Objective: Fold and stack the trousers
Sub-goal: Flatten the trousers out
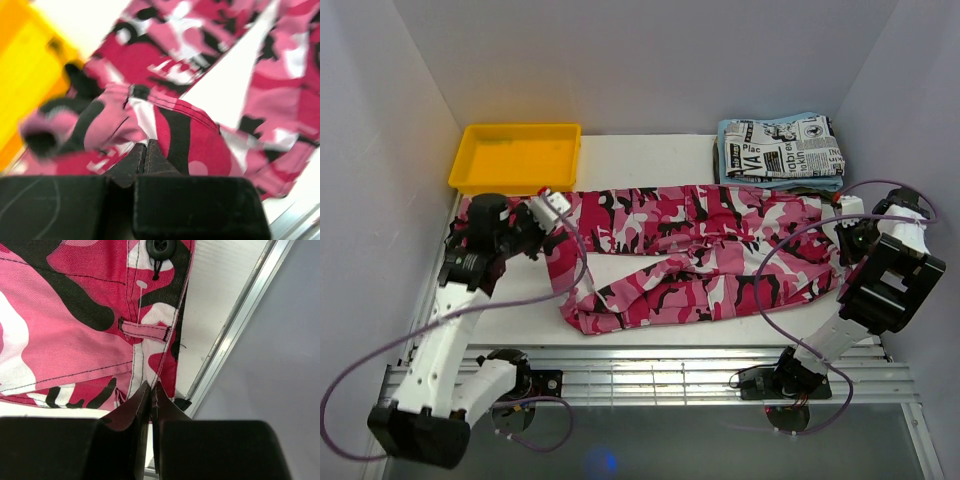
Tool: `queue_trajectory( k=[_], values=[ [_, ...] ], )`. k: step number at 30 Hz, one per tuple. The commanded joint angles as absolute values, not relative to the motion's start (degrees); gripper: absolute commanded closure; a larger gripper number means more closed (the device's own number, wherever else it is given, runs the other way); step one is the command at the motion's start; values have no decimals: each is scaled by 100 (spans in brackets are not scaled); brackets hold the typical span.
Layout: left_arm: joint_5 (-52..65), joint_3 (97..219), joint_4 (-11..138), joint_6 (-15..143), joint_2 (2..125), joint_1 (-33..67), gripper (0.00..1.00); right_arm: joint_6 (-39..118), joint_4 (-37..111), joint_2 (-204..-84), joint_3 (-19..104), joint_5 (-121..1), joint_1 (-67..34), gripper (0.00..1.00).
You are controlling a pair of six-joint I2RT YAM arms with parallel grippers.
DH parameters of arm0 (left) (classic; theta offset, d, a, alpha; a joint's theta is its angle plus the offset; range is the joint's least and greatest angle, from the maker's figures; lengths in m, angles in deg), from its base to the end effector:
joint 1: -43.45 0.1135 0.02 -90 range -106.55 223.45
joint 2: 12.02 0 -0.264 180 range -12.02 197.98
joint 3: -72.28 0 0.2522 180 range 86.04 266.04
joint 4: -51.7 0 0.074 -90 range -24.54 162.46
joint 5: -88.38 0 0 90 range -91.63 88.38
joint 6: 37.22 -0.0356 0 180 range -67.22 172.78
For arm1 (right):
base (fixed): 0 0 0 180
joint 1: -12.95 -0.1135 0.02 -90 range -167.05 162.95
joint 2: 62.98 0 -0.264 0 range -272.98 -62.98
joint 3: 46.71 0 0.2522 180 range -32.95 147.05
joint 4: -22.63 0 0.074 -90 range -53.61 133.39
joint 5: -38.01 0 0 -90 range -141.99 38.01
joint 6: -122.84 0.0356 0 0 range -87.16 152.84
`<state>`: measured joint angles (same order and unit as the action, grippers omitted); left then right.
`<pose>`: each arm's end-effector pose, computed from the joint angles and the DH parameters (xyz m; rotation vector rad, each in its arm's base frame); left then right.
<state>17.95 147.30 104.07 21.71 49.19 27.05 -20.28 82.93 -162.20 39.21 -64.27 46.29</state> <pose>0.2095 -0.0741 0.3380 1.0535 1.9416 -0.2412 0.2869 -0.1797 0.2117 -0.5213 2.7383 -0.0566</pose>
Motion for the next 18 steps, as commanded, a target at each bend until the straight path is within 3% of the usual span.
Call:
queue_trajectory(
  k=[1,4,10,18],
  values=[
    [2650,13671,11019,834,3785,3525,100,-2217,8376,-15922,3824,-6430,4617,92],
    [2300,12933,11003,551,3300,4247,100,-2297,8359,-15913,3798,-6351,4626,92],
    [306,11761,9703,295,2314,5135,100,-2437,8367,-15922,3789,-6175,4634,92],
    [-954,11706,8262,427,3366,6532,100,-2394,8376,-16027,3868,-6087,4643,92]
  ],
)
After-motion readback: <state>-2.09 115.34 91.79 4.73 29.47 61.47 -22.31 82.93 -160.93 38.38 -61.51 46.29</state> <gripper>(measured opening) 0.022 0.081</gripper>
